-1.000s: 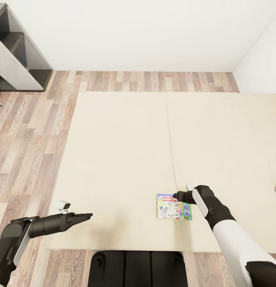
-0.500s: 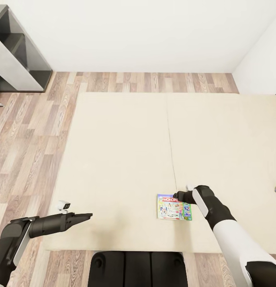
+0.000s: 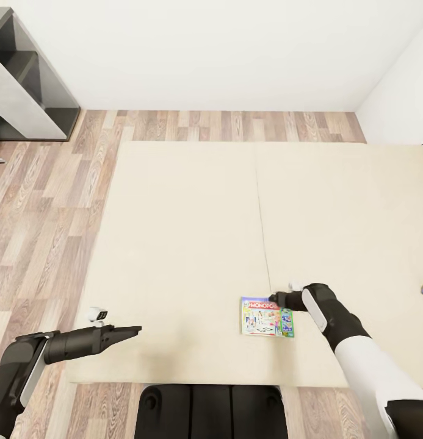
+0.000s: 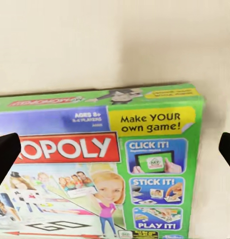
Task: Put all the toys in the child's room - the three board games (two on the bed and one on the table), the two jigsaw puzzles on the table, and the tennis ball on the table - inside the toy box on the table in the child's room.
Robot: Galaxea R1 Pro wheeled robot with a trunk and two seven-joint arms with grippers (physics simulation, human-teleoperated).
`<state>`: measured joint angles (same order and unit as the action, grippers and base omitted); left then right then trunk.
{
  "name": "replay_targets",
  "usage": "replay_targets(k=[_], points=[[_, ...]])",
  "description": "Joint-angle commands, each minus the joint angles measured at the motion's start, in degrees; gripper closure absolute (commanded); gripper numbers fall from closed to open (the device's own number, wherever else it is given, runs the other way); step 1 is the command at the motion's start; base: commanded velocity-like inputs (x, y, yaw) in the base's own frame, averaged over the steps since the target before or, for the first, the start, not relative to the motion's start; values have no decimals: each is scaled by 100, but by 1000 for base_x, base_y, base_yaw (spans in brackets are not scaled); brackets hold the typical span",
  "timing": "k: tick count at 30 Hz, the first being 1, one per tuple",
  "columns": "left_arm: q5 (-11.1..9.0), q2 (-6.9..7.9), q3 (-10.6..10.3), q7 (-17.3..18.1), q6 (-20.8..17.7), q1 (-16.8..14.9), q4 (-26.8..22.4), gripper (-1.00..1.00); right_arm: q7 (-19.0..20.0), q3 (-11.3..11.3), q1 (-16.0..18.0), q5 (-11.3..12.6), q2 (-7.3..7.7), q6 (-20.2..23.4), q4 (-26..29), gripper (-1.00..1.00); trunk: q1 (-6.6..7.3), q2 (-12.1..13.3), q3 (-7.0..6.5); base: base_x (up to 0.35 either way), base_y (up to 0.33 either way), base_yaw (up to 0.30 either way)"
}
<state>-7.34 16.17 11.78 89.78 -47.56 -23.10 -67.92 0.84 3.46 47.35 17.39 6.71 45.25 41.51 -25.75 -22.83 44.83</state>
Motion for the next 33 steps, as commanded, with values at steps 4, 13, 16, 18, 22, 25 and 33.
replay_targets(k=[4,13,16,18,22,25,33], points=[[-2,1,-1,22,-61,-2,-1,-100,292,31,2,5,158,-22,5,-100,-3,-9,6,0,0,0],[-4,0,-1,22,-61,-2,-1,-100,1072,42,2,-6,433,-256,-220,-100,-3,-9,6,0,0,0],[-4,0,-1,22,-61,-3,-1,-100,1232,50,2,-8,487,-389,-351,-100,-3,-9,6,0,0,0],[-4,0,-1,22,-61,-2,-1,-100,1298,57,2,-11,505,-443,-417,-100,-3,-9,6,0,0,0],[-4,1,-1,22,-61,-3,-1,-100,1344,94,2,-26,517,-481,-471,-100,-3,-9,6,0,0,0],[-4,1,-1,22,-61,-2,-1,-100,1357,205,2,-56,520,-491,-487,-100,-3,-9,6,0,0,0],[-4,6,3,22,-61,-2,-1,-100,1373,650,2,-105,523,-499,-505,-100,-3,-9,6,0,0,0]])
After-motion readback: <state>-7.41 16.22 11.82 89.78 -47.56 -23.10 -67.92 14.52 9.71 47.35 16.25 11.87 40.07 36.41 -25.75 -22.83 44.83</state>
